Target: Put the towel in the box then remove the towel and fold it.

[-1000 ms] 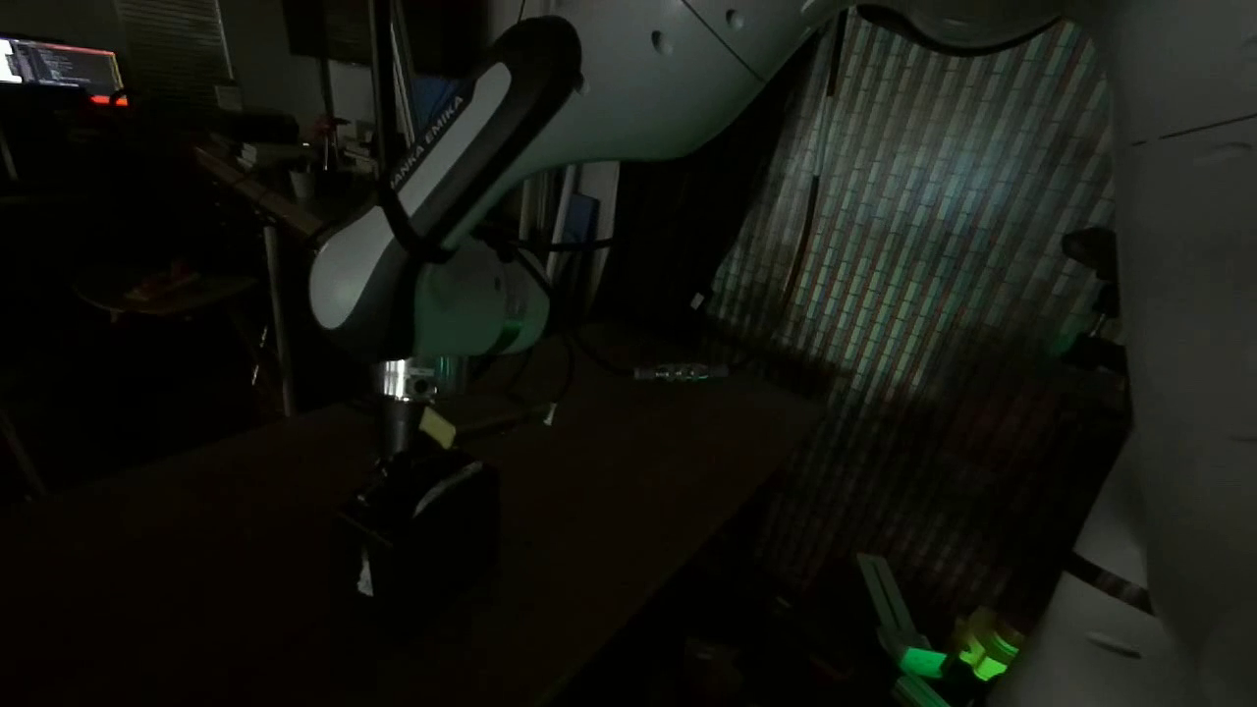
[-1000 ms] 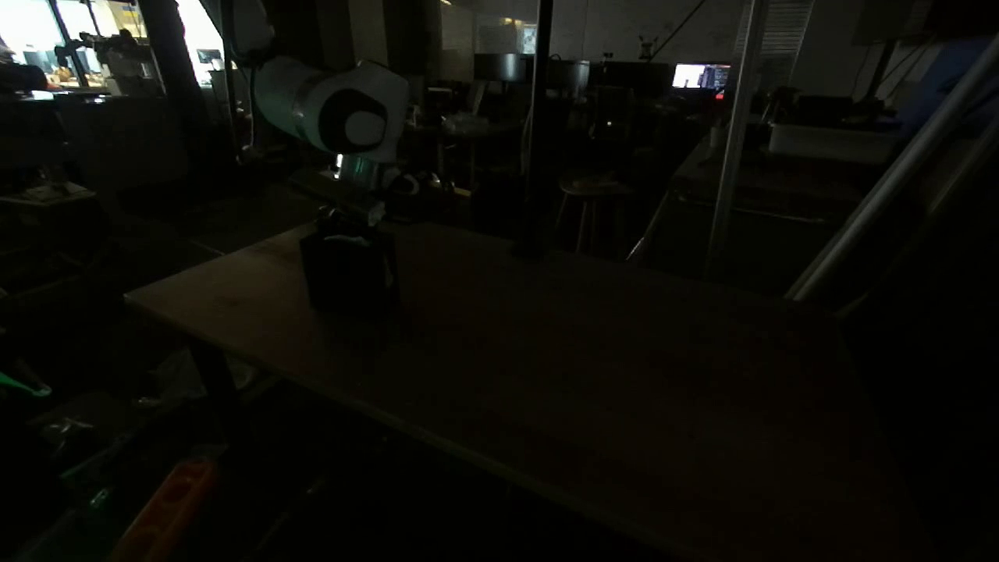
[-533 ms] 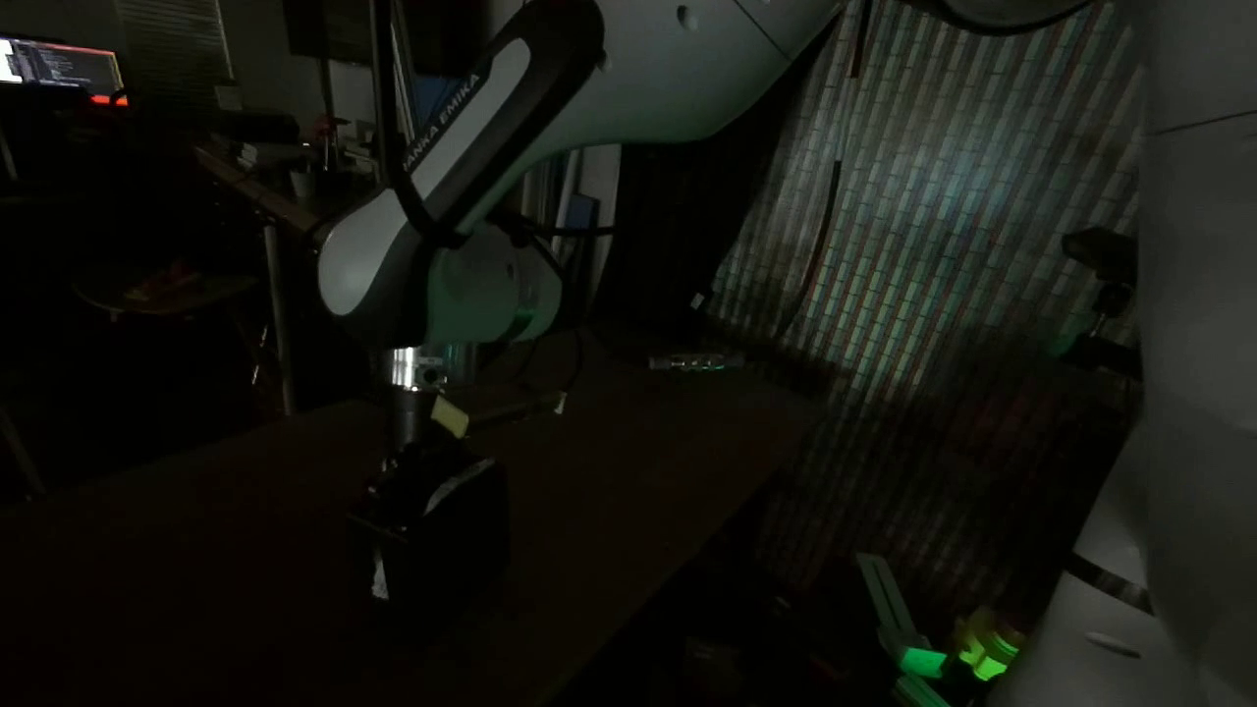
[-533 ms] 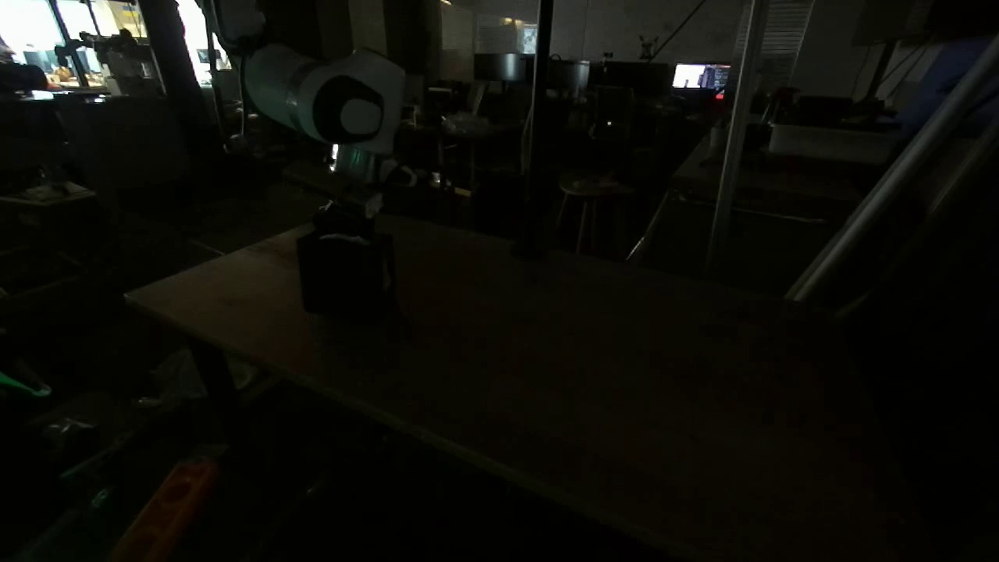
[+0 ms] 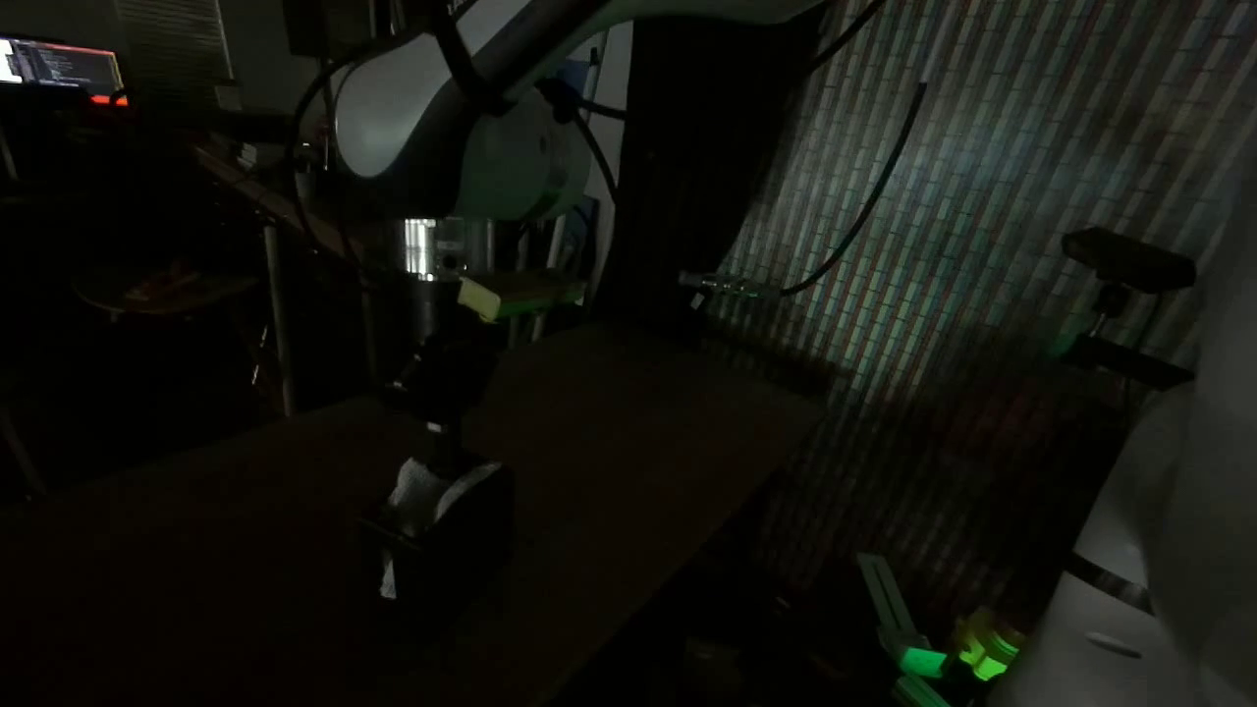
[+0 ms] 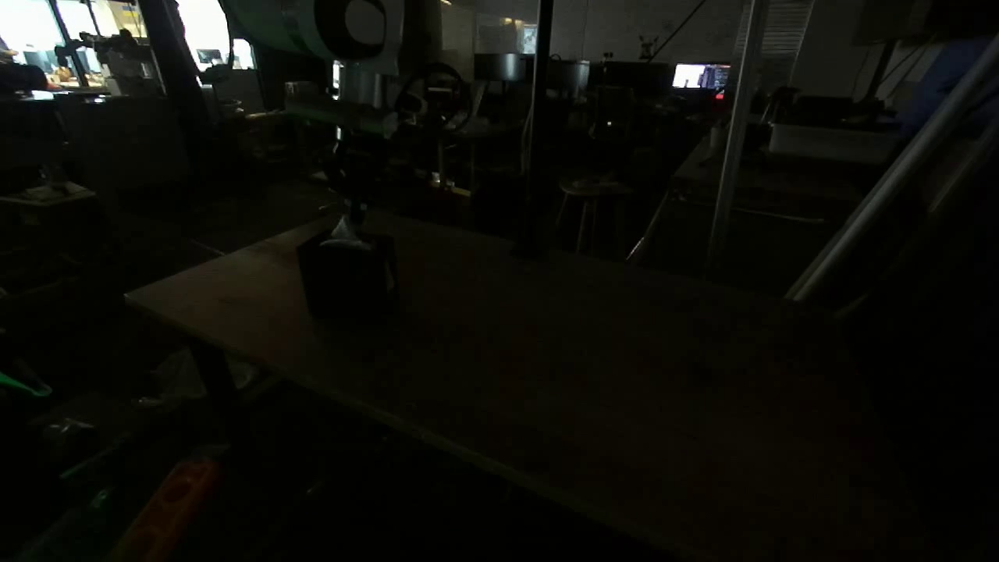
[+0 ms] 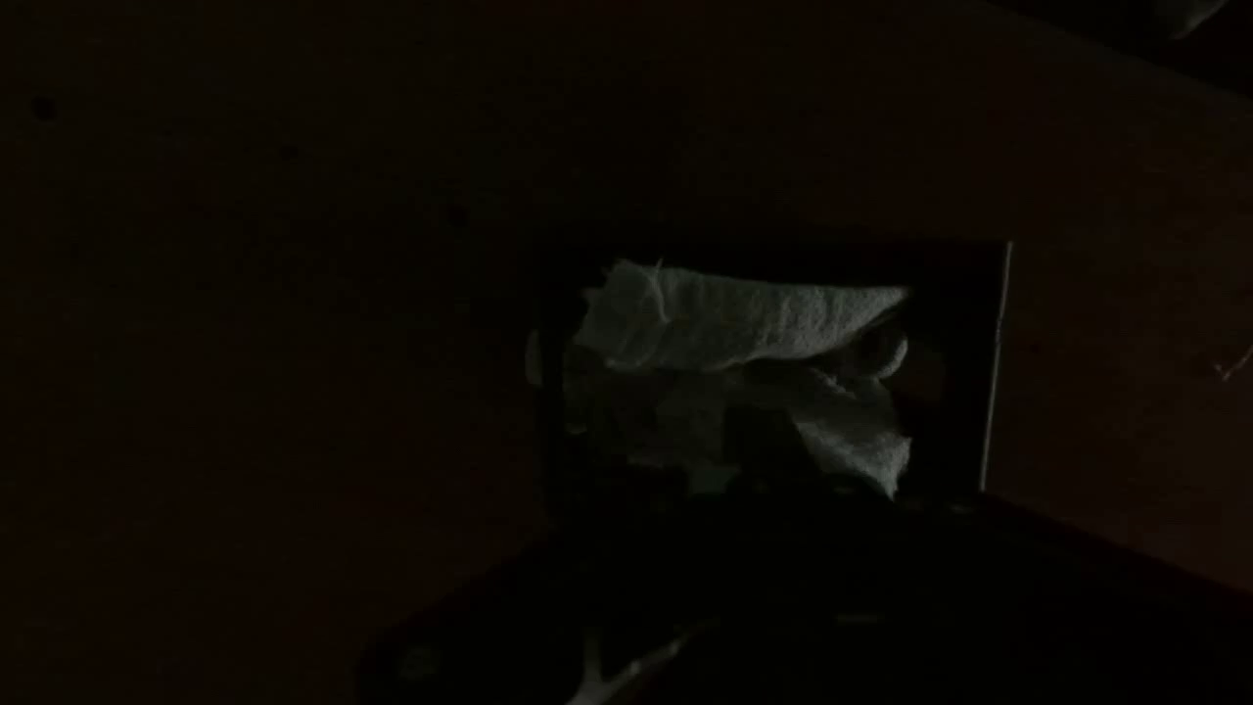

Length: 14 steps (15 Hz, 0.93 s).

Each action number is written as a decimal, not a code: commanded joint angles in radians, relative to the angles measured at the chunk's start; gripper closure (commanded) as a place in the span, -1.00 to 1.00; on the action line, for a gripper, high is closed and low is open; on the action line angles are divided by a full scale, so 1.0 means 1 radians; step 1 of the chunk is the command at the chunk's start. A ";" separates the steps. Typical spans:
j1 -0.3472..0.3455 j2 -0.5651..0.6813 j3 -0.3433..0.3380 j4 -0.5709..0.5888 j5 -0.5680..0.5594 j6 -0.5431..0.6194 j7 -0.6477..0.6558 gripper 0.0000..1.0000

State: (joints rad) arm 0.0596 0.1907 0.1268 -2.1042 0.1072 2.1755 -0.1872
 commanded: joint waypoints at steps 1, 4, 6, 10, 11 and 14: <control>0.008 -0.049 -0.011 0.019 -0.033 -0.051 0.007 1.00; 0.012 -0.070 -0.009 0.008 -0.040 -0.050 0.009 1.00; 0.018 -0.082 -0.006 -0.003 -0.046 -0.042 0.014 1.00; 0.032 -0.075 -0.002 0.011 -0.063 -0.040 0.025 1.00; 0.035 -0.072 -0.002 0.015 -0.067 -0.040 0.024 1.00; 0.045 -0.056 0.003 0.030 -0.079 -0.040 0.024 1.00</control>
State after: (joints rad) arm 0.0891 0.1362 0.1284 -2.0949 0.0557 2.1470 -0.1840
